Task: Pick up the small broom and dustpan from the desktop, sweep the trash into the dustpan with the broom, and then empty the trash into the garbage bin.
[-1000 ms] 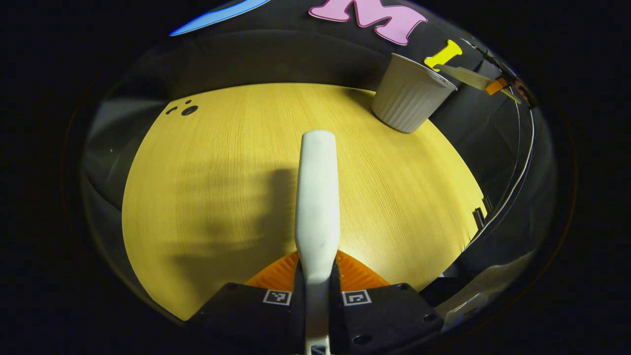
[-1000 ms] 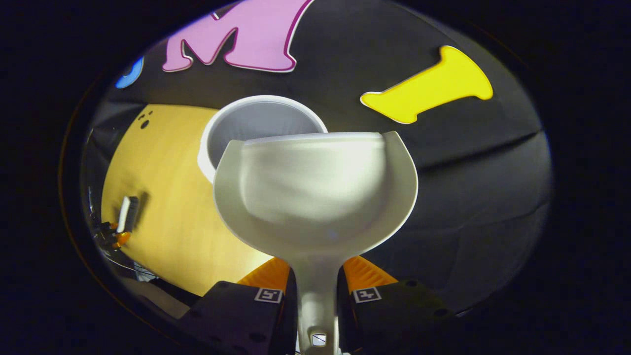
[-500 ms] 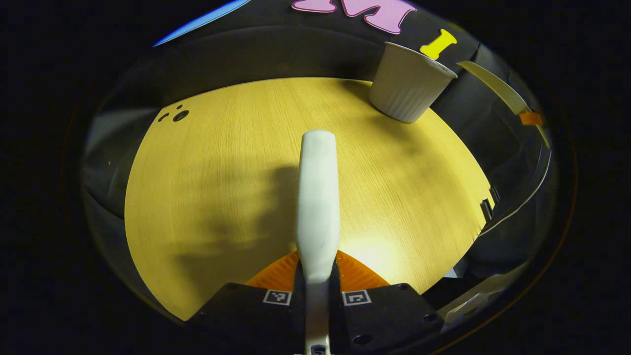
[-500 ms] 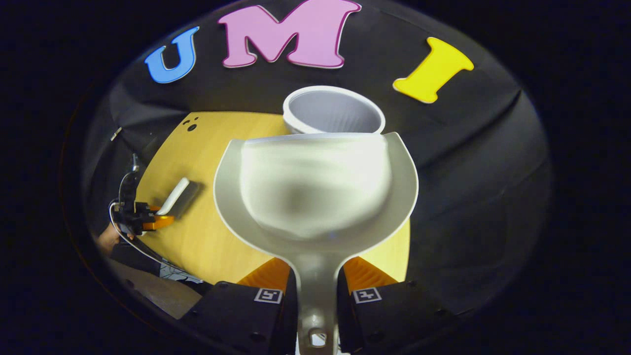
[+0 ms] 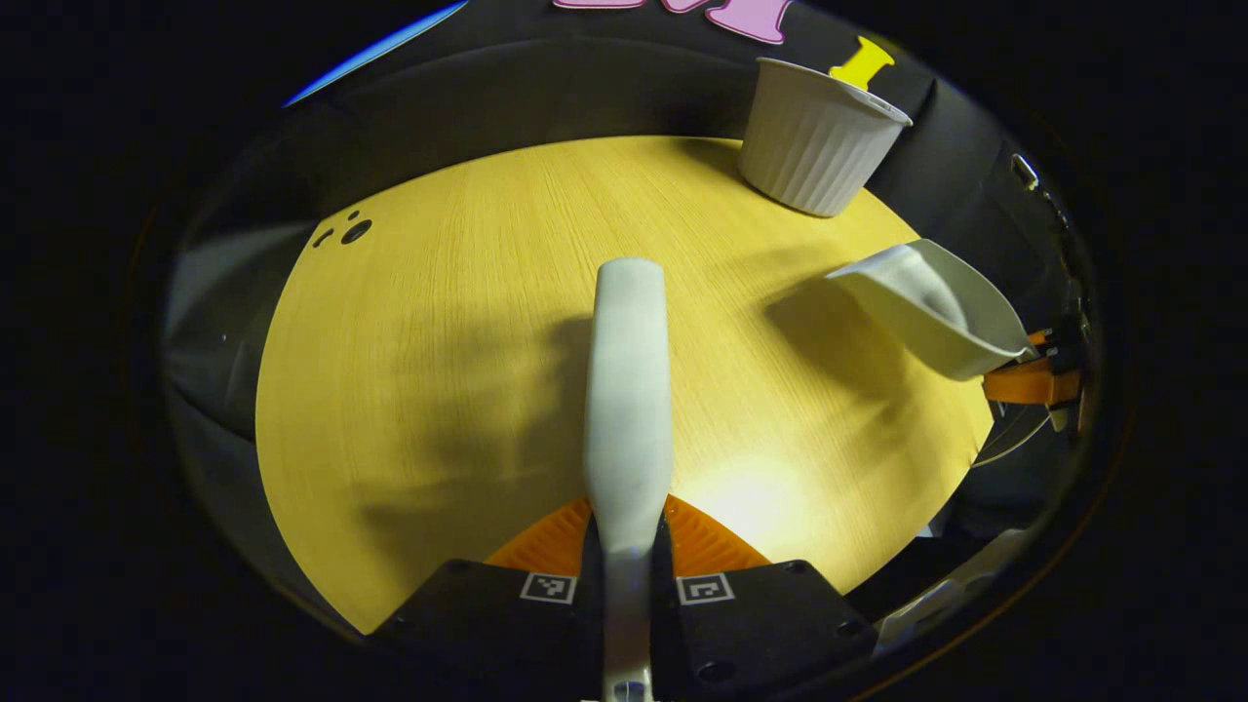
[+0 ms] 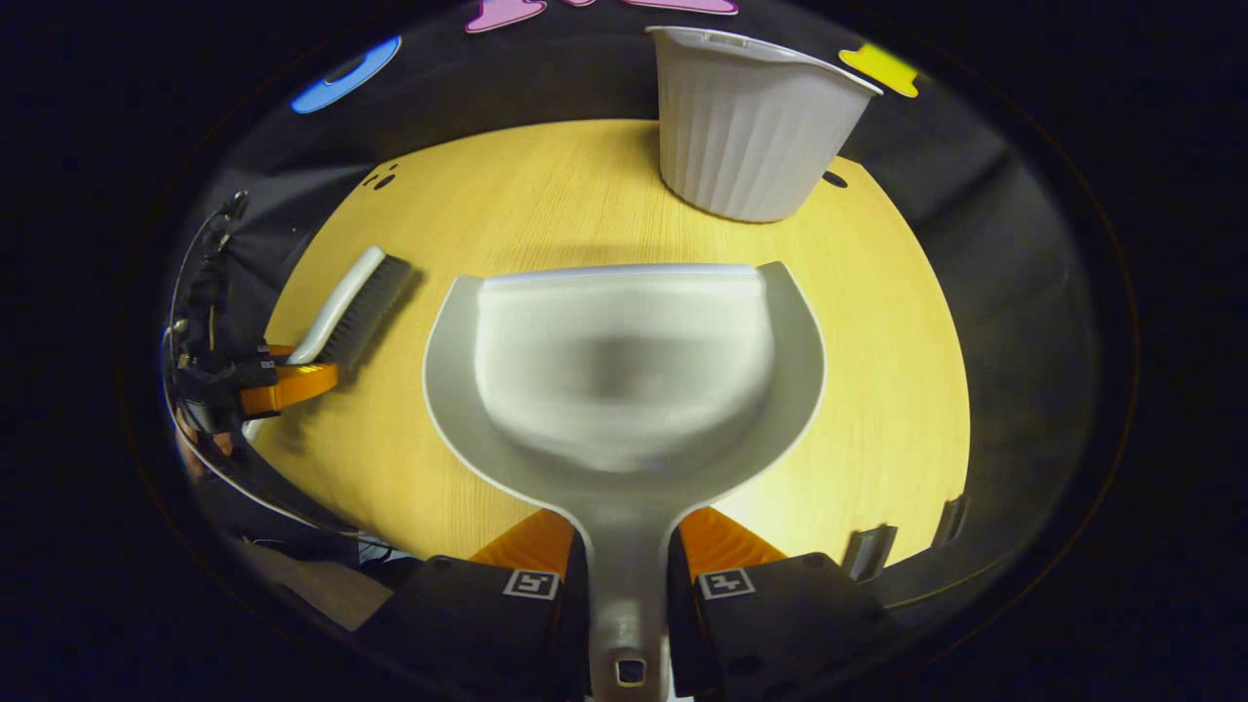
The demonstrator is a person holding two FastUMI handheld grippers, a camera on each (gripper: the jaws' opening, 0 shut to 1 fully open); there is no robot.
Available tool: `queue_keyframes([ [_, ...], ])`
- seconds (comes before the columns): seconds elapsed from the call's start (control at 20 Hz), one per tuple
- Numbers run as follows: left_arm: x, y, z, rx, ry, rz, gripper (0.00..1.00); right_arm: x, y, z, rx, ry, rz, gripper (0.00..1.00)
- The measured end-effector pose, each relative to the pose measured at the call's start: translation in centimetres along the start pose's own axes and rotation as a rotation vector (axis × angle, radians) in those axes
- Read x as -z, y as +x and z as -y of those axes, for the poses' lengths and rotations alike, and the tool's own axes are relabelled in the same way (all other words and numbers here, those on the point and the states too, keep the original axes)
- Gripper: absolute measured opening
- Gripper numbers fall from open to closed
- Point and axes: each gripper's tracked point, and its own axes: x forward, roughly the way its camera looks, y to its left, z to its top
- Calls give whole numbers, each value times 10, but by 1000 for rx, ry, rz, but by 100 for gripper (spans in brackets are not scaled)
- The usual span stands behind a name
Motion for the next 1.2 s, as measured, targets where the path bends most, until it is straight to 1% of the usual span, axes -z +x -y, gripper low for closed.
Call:
queue_keyframes([
  [0.05,2,0,1,-7,1,-5,22,1,9,-2,-1,1,-4,37],
  [0.1,3,2,2,-13,-3,-10,22,2,19,-7,-3,5,-8,41],
  [0.15,4,2,1,-19,-9,-13,23,3,25,-11,-4,8,-9,37],
  [0.35,8,7,3,-17,-40,-21,24,1,42,-16,21,-16,11,37],
  [0.45,10,10,3,-16,-53,-28,26,4,47,-19,31,-21,9,37],
  [0.55,11,8,2,-28,-55,-19,29,3,45,-21,13,-11,18,36],
  [0.6,12,3,2,-37,-51,-10,30,2,46,-21,8,-9,18,39],
  [0.8,17,-16,2,-57,-36,8,34,2,42,-25,-5,2,12,40],
  [0.85,15,-22,0,-65,-35,34,37,1,38,-25,-6,5,19,41],
  [0.95,10,-35,3,-64,-39,84,46,-2,22,-23,-15,16,53,43],
  [1.0,8,-44,5,-64,-36,110,49,-4,12,-23,-19,16,81,43],
  [1.1,-2,-63,9,-65,-25,185,53,-14,-6,-26,-31,11,158,43],
  [1.15,-10,-74,10,-66,-18,235,58,-22,-17,-27,-34,5,211,43],
  [1.2,-20,-87,14,-61,-10,295,59,-30,-31,-30,-38,-2,271,44],
])
